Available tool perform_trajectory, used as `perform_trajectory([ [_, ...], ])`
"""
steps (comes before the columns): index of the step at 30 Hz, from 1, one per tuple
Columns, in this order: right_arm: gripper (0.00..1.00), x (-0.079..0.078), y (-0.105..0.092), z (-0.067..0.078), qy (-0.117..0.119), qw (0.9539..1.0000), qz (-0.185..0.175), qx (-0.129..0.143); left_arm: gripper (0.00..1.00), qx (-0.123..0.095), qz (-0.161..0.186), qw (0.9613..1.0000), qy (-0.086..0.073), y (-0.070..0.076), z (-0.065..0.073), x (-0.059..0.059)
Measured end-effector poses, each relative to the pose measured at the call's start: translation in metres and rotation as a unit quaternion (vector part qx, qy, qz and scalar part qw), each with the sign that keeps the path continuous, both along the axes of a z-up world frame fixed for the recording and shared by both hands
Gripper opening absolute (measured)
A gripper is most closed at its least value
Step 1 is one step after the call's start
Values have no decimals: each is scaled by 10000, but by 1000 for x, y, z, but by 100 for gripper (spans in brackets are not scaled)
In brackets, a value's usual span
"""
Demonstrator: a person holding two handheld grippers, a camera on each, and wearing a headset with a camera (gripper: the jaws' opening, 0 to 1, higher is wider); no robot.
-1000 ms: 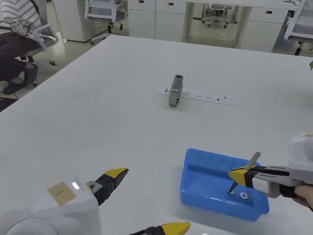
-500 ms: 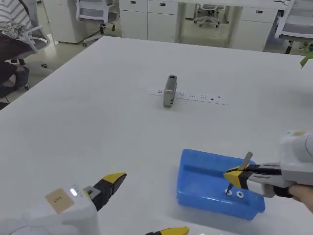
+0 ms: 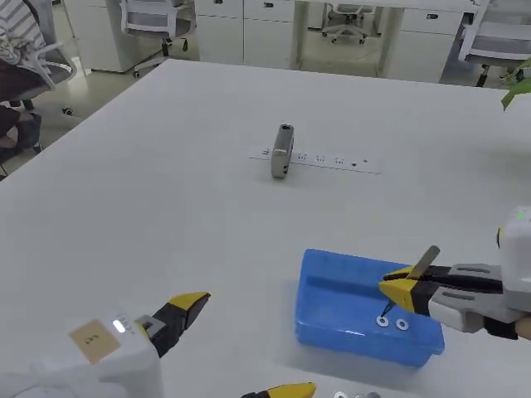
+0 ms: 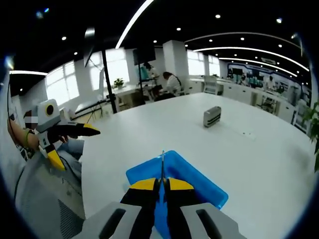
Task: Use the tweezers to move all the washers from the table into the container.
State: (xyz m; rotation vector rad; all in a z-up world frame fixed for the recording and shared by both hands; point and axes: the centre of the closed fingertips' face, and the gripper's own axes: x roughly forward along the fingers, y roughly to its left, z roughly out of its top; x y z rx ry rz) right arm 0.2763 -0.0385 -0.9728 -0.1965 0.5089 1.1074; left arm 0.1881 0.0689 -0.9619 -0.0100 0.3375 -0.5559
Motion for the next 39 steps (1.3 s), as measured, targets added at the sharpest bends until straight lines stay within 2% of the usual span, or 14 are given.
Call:
perform_trajectory([
  [3, 4, -14, 1, 7, -37, 9999, 91, 96, 84, 8, 29, 10000, -16, 1, 0, 0],
  [6, 3, -25, 2, 5, 3, 9998, 185, 96, 84, 46, 63, 10000, -21, 2, 0, 1],
  [13, 3, -48, 2, -21, 331, 9986, 413, -10, 84, 94, -32, 9999, -18, -1, -1, -1],
  [16, 4, -54, 2, -36, 591, 9970, 502, -50, 85, 141, -124, 9998, -2, -5, -2, -3],
  [21, 4, -59, 2, -53, 819, 9944, 655, -116, 86, 212, -210, 9996, 19, -8, -4, -5],
  [24, 4, -64, 1, -62, 940, 9917, 845, -255, 90, -115, -229, 9996, -110, -11, 5, -4],
  [25, 4, -65, 1, -64, 958, 9910, 881, -299, 90, -123, -219, 9996, -100, -11, 5, -4],
  [28, 4, -65, 1, -64, 945, 9904, 958, -329, 89, -129, -129, 9998, -51, -7, 3, -3],
  [35, 4, -64, 3, -60, 955, 9905, 971, -195, 89, -76, -108, 9999, 15, -6, 0, -3],
  [39, 4, -66, 2, -63, 919, 9897, 1060, -268, 89, -69, -148, 9999, 49, -8, -1, -3],
])
